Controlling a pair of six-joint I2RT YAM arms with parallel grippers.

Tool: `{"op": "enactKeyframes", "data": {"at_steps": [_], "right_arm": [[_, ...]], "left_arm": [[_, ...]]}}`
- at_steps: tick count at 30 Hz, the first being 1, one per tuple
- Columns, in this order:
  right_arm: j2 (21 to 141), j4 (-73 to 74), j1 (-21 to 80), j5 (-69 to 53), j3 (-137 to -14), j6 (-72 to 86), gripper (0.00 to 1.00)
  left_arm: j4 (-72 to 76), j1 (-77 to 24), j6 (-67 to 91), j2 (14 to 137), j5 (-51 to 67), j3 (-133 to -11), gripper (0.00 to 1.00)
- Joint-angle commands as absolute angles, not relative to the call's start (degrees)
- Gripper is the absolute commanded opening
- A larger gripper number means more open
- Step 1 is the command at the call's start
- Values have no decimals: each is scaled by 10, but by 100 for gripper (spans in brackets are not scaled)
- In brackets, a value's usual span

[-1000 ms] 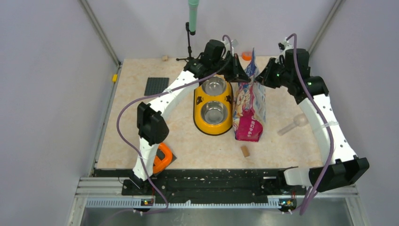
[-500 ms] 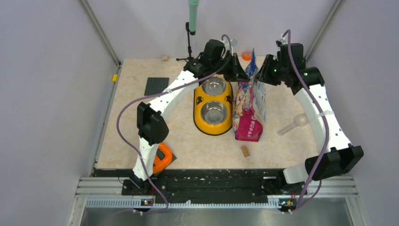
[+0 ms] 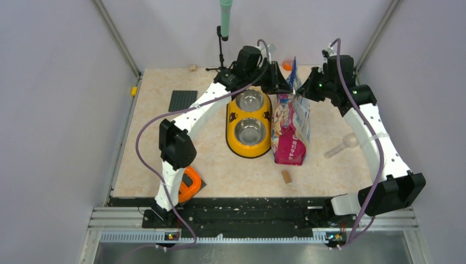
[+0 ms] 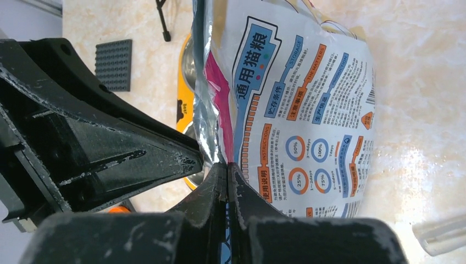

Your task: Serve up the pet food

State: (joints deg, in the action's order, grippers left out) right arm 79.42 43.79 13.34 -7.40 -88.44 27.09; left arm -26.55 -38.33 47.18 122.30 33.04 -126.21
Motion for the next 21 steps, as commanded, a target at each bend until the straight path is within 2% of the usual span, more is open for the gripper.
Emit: {"op": "enactKeyframes", "data": {"at_steps": [1,3,5,7,18,21], "right_arm": [[777,387,136,-95,-858,288,0],[774,386,136,-95,-853,288,0],[768,378,136,-97,-846,294,0],[765,376,136,-98,-843,297,0],[762,371,135,-104,-841,299,0],[763,371,136,-104,-842,300,0]], "left_arm": [[-183,-374,499,1162,312,-1224,33],[-159,-372,506,1157,310,-1212,48],[-152,-372,510,1165,316,-1217,55],[-151,-373,518,1178,327,-1230,58],[-136,-378,546,1222,346,-1263,49],[-141,-383,546,1229,347,-1267,43]]}}
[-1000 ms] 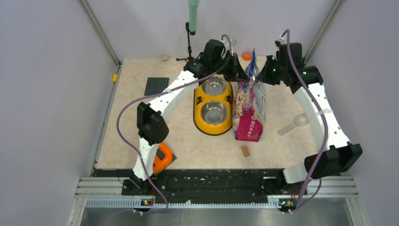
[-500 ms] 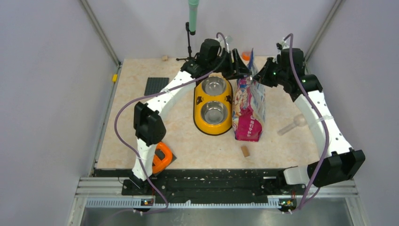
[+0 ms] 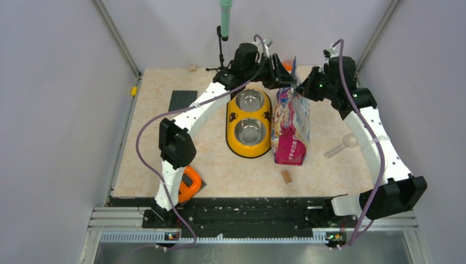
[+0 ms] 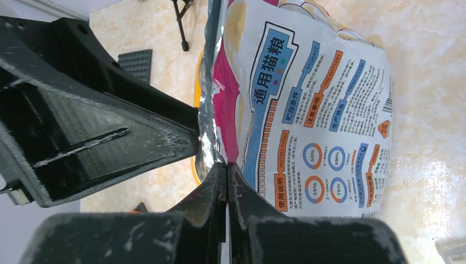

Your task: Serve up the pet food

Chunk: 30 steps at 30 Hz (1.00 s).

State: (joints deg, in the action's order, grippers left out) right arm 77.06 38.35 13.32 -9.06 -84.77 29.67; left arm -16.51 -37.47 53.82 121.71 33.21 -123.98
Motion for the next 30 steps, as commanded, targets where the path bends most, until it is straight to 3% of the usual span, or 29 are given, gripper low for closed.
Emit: {"op": "enactKeyframes", "data": {"at_steps": [1,5,11,16,17,18,19,30], "right_arm": [[763,371,136,-104,-842,300,0],[765,369,136,-105,-846,301,0],[769,368,135,-107,-854,301,0],[775,368,136,-112,-861,301,0],[776,369,136,-114,-863,299,0],[776,371,136,-114,-865,298,0],[777,372,136,-114,-867,297,0],[780,418,139,-87,-902,269,0]], "left_arm": [[-145,-384,544,1231,345,-1267,38],[-164,-385,535,1236,336,-1267,30],[-183,-389,520,1237,324,-1264,29],[-185,-393,521,1251,339,-1280,38],[-186,-394,520,1255,342,-1285,34],[-190,-395,519,1259,343,-1290,14],[-199,-395,516,1262,340,-1298,0],[-363,-403,394,1252,189,-1346,0]]}}
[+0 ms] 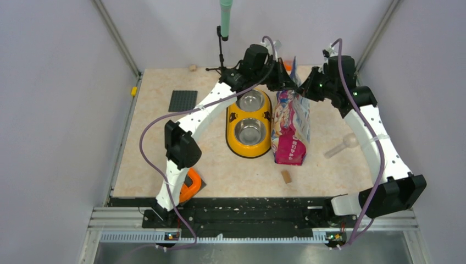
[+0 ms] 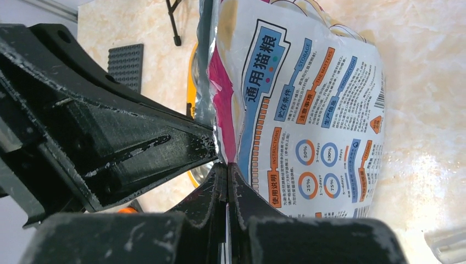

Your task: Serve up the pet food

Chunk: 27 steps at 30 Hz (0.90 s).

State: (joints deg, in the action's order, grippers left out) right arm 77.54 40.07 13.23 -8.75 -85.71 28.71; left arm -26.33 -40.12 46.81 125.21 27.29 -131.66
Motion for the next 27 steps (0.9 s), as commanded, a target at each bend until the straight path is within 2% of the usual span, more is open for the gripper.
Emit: {"op": "enactKeyframes", "data": {"at_steps": [1,13,27], "right_arm": [[784,428,143,-78,-910,262,0],[841,541,206,37,-1007,207,0],[808,548,206,96,-996,204,0]], "left_arm": [[-374,-403,388,1253,180,-1351,0],[-437,-403,355,1259,136,-1361,0],[-458,-402,334,1253,118,-1352,0]]}}
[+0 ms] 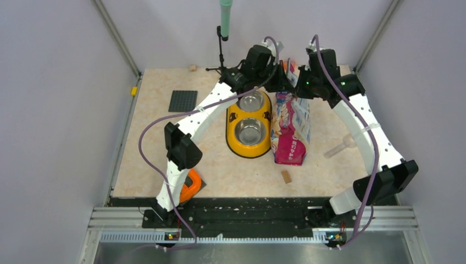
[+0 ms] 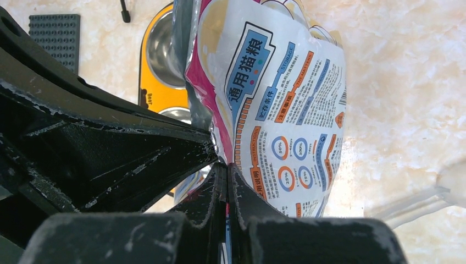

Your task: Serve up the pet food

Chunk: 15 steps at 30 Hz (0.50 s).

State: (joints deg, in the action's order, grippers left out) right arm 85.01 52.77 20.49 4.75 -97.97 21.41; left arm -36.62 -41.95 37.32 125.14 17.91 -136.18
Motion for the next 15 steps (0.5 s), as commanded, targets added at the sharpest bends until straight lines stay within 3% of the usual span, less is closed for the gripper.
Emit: {"op": "enactKeyframes", "data": {"at_steps": [1,15], "right_arm": [[802,541,206,101,-993,211,0],[758,476,195,56,-920,276,0]], "left_arm": [[-460,-401,334,1253,117,-1351,0],[-446,-391,335,1230,115,-1321,0]]}}
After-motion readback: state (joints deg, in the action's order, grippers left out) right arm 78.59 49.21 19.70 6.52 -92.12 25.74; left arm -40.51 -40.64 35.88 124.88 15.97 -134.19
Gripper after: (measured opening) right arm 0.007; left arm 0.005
